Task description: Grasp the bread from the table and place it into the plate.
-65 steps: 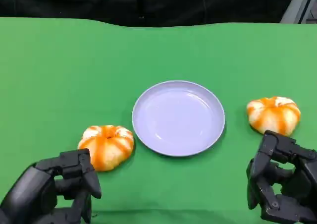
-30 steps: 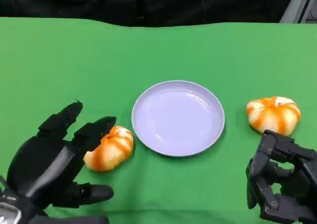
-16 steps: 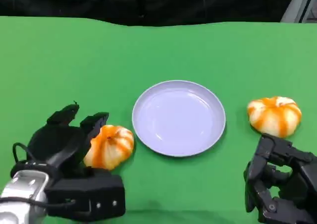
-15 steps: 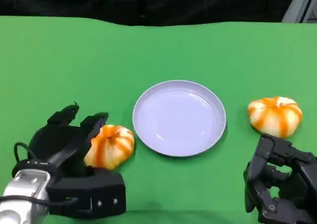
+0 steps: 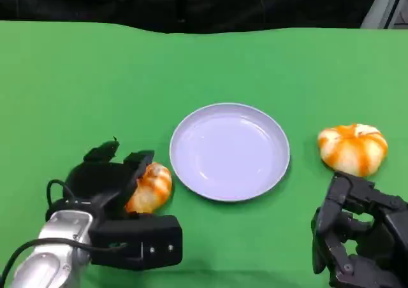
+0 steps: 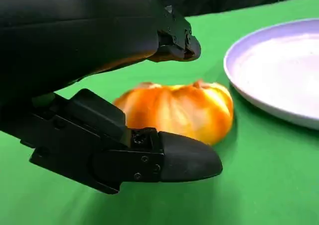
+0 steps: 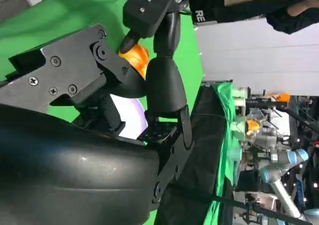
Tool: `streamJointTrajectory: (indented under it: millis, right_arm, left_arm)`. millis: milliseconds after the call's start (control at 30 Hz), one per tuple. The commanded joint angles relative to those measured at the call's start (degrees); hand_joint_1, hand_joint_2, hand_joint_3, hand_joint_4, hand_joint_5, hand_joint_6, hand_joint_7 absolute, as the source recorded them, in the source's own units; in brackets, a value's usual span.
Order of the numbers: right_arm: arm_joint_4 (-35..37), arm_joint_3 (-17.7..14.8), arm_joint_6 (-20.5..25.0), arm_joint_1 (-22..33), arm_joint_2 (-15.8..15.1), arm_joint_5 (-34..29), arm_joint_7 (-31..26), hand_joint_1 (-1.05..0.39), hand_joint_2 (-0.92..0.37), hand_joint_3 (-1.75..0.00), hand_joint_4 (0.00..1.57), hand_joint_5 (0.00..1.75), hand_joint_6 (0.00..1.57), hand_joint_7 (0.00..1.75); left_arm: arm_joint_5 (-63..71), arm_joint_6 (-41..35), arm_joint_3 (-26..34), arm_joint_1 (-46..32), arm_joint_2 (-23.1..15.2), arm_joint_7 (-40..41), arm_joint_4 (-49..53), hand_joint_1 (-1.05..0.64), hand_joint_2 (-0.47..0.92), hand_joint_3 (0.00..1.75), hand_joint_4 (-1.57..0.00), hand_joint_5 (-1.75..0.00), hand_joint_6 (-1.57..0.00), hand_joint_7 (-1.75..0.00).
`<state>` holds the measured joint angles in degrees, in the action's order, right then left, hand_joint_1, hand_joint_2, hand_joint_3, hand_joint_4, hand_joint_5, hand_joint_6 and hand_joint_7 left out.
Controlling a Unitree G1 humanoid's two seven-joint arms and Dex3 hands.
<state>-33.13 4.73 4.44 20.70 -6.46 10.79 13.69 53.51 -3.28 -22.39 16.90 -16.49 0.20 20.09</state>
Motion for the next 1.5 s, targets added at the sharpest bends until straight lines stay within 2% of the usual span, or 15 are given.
streamJointTrajectory:
  millis: [33, 233, 333, 500, 900, 1233, 1400, 1500]
  right_arm:
    - [-0.8, -0.4, -0.1, 0.5, -0.5, 0.2, -0.1, -0.13, -0.66, -1.06, 0.82, 1.75, 0.65, 1.66]
    - [-0.7, -0.3, -0.6, 0.5, -0.4, 0.0, -0.2, -0.13, -0.66, -1.05, 0.82, 1.75, 0.66, 1.65]
    - [-0.5, -0.2, -1.5, 0.4, -0.4, -0.3, -0.1, -0.13, -0.65, -1.05, 0.82, 1.75, 0.66, 1.65]
    - [-1.2, -0.2, 0.0, 0.5, -0.5, 0.2, -0.4, -0.13, -0.65, -1.04, 0.82, 1.75, 0.68, 1.64]
    - [-1.4, -0.2, -0.3, 0.7, -0.7, 0.4, -0.2, -0.12, -0.68, -1.02, 0.82, 1.75, 0.67, 1.63]
    - [-1.8, -0.3, 0.1, 0.9, -1.0, 0.5, 0.0, -0.12, -0.69, -1.02, 0.82, 1.75, 0.67, 1.64]
    - [-2.7, -0.4, 1.3, 1.2, -1.0, 0.6, -0.3, -0.13, -0.68, -1.01, 0.82, 1.75, 0.67, 1.64]
    - [-3.0, -0.4, 1.4, 1.2, -1.0, 0.3, -0.4, -0.11, -0.68, -1.02, 0.82, 1.75, 0.67, 1.64]
  left_arm:
    - [-1.5, -0.9, -0.5, 1.3, 0.0, 1.4, 1.8, -0.95, 0.92, 0.54, 0.00, 0.00, -0.22, -0.01]
    - [-2.6, -1.2, -1.1, 1.5, -0.2, 1.4, 2.3, -0.94, 0.92, 0.58, 0.00, 0.00, -0.22, -0.01]
    - [-3.3, -1.5, -1.1, 1.2, -0.3, 1.0, 2.3, -0.92, 0.92, 0.69, 0.00, 0.00, -0.22, 0.00]
    - [-4.9, -2.5, -1.3, 1.5, -0.3, -0.1, 2.7, -0.92, 0.92, 0.71, 0.00, 0.00, -0.21, 0.00]
    - [-6.9, -6.4, -3.0, 4.1, 0.1, -4.9, 5.3, -0.89, 0.92, 0.63, -0.19, -0.05, -0.28, -0.02]
    - [-8.1, -7.1, -4.0, 6.2, 0.8, -4.9, 8.9, -0.88, 0.92, 0.64, -0.20, -0.03, -0.29, -0.01]
    - [-9.2, -7.3, -4.0, 6.8, 1.2, -4.3, 10.1, -0.84, 0.92, 0.66, -0.21, -0.03, -0.30, -0.01]
    - [-10.4, -6.3, -3.0, 6.2, 1.8, -1.7, 9.8, -0.70, 0.92, 0.56, -0.28, -0.04, -0.37, -0.03]
